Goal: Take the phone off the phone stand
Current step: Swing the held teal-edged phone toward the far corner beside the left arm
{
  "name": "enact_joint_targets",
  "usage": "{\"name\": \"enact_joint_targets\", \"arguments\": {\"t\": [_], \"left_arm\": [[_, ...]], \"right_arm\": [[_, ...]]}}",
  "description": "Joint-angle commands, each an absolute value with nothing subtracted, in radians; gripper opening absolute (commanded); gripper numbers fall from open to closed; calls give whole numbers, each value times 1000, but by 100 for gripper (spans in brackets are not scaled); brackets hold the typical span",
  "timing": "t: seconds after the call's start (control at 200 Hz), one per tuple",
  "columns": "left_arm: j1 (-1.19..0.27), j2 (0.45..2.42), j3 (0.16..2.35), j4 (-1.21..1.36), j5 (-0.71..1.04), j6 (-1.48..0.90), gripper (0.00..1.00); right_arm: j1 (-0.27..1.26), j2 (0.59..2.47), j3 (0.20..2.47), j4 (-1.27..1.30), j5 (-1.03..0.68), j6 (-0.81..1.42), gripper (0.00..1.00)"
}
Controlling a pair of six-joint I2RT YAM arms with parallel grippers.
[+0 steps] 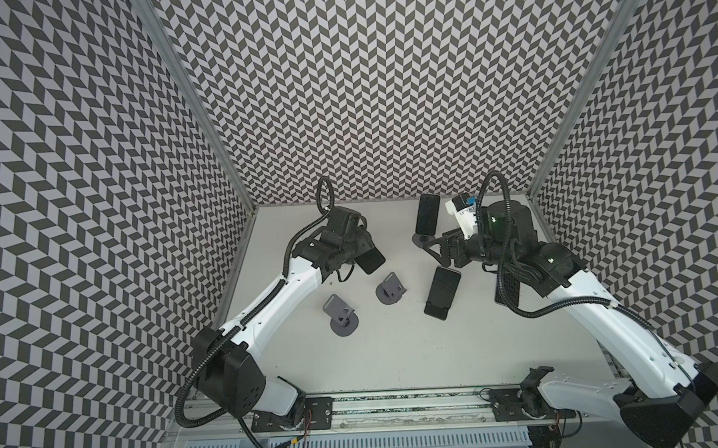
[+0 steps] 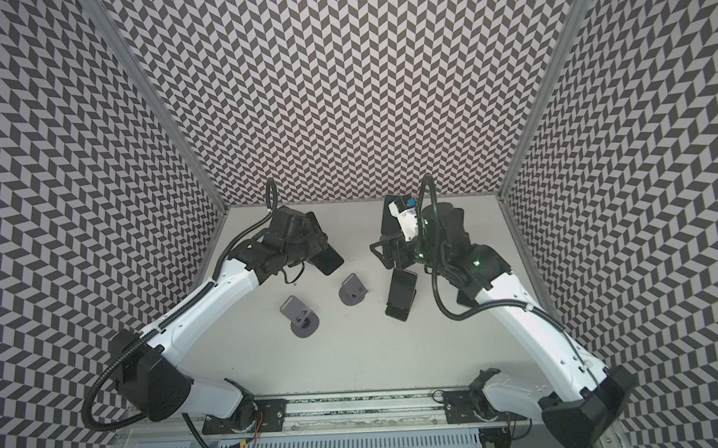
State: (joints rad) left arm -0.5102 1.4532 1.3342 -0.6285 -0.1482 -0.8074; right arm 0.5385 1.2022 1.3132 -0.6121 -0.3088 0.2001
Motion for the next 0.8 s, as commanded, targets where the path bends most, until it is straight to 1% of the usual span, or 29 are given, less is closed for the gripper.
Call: {"name": "enact_joint_targets", "arguments": {"t": [0.0, 0.21, 0.436, 0.626, 0.796], "left_arm": [[-461, 1404, 1325, -587, -110, -739, 65], [-329, 1374, 1274, -584, -37, -677, 65], [-222, 1344, 1223, -586, -15, -647, 65], [-169, 1339, 1193, -588, -6, -638, 65], [-140, 1373, 1199, -579, 12, -617, 65]], "right_arm": [[550, 1225, 1351, -568, -320, 215, 77], [571, 1276, 1390, -572, -333, 223, 76], [610, 1310, 1403, -565, -341, 231, 76], [652, 1326, 1405, -558, -348, 238, 76], [670, 1321, 1398, -560, -351, 239, 76]]}}
